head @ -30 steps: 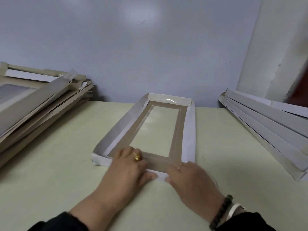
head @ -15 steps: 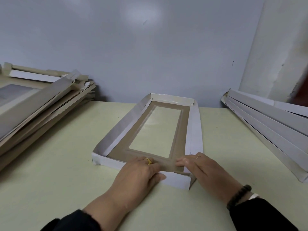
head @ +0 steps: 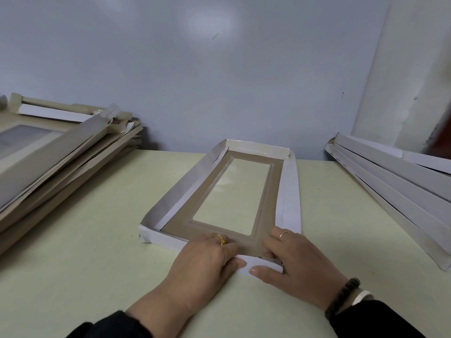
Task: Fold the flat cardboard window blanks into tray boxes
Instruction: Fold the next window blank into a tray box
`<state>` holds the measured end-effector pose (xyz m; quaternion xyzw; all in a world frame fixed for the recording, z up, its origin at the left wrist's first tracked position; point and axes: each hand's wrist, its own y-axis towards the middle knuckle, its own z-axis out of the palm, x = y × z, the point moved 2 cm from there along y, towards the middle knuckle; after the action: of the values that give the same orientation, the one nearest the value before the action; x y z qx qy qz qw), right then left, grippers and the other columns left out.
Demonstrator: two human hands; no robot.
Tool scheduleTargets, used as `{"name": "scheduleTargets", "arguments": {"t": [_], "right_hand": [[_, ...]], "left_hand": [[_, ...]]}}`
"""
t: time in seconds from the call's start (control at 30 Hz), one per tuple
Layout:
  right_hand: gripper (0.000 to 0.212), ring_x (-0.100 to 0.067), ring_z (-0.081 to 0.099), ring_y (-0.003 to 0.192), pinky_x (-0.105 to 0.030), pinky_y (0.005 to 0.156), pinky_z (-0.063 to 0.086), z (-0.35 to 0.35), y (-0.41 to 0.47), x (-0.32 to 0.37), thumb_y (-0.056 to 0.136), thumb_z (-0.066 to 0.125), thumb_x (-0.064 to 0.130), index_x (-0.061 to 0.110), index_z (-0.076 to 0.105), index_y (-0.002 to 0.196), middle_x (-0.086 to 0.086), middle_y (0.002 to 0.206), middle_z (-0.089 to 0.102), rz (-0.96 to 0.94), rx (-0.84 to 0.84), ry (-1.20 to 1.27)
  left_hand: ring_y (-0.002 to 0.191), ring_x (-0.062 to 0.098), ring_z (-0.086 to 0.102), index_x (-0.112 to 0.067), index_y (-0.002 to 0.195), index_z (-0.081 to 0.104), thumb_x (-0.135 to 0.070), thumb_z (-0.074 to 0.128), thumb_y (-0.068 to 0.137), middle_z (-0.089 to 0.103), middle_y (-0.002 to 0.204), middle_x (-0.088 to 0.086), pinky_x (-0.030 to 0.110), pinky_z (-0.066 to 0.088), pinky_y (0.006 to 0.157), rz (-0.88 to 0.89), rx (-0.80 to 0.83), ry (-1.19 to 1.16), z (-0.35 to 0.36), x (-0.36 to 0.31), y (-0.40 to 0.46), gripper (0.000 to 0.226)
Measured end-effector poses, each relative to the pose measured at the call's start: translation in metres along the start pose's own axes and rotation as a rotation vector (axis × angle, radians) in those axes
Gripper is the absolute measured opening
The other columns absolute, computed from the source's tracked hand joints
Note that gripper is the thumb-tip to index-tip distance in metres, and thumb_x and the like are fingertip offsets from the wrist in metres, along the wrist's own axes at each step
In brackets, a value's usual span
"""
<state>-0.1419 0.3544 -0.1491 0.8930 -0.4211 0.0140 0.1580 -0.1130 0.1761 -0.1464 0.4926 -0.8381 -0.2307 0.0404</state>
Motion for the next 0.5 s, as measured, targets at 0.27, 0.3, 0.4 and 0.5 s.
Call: {"name": "scheduleTargets", "arguments": {"t": [0.27,0.3,0.4,0.5], "right_hand": [[0.038,0.002,0.030,0.062,-0.013,0.060,0.029,0.000,-0.001,0.005,0.080,0.056,0.053,0.029,0.030,0.067,0.013,0.064,0.033,0.036,0.005,0.104],[0.034,0.001,0.031,0.063,-0.012,0.060,0.028,-0.002,-0.001,0.005,0.081,0.055,0.053,0.028,0.034,0.071,0.013,0.064,0.033,0.027,0.004,0.095],[0.025,-0.005,0.037,0.066,-0.007,0.056,0.025,-0.003,0.000,0.012,0.084,0.054,0.048,0.024,0.051,0.083,0.015,0.064,0.032,-0.013,0.004,0.024],[0.019,-0.004,0.035,0.051,-0.005,0.045,0.014,-0.007,-0.002,0.021,0.073,0.059,0.042,0.023,0.056,0.071,0.017,0.061,0.037,-0.051,-0.103,-0.049]], "left_hand": [[0.087,0.017,0.049,-0.026,0.087,0.054,-0.054,0.022,0.091,0.054,0.087,-0.004,0.024,0.021,0.064,-0.001,0.009,0.005,0.004,0.001,-0.001,0.043],[0.083,0.018,0.050,-0.025,0.085,0.056,-0.054,0.020,0.088,0.056,0.084,-0.004,0.024,0.023,0.063,0.015,-0.003,0.025,0.002,0.000,0.001,0.046],[0.071,0.016,0.053,-0.022,0.076,0.058,-0.047,0.033,0.086,0.056,0.073,-0.004,0.023,0.024,0.058,0.007,0.036,0.061,-0.003,-0.002,0.003,0.037],[0.052,0.008,0.051,-0.026,0.060,0.055,-0.043,0.038,0.082,0.051,0.055,-0.011,0.019,0.026,0.048,-0.001,0.045,0.153,-0.003,-0.003,0.002,0.033]]}}
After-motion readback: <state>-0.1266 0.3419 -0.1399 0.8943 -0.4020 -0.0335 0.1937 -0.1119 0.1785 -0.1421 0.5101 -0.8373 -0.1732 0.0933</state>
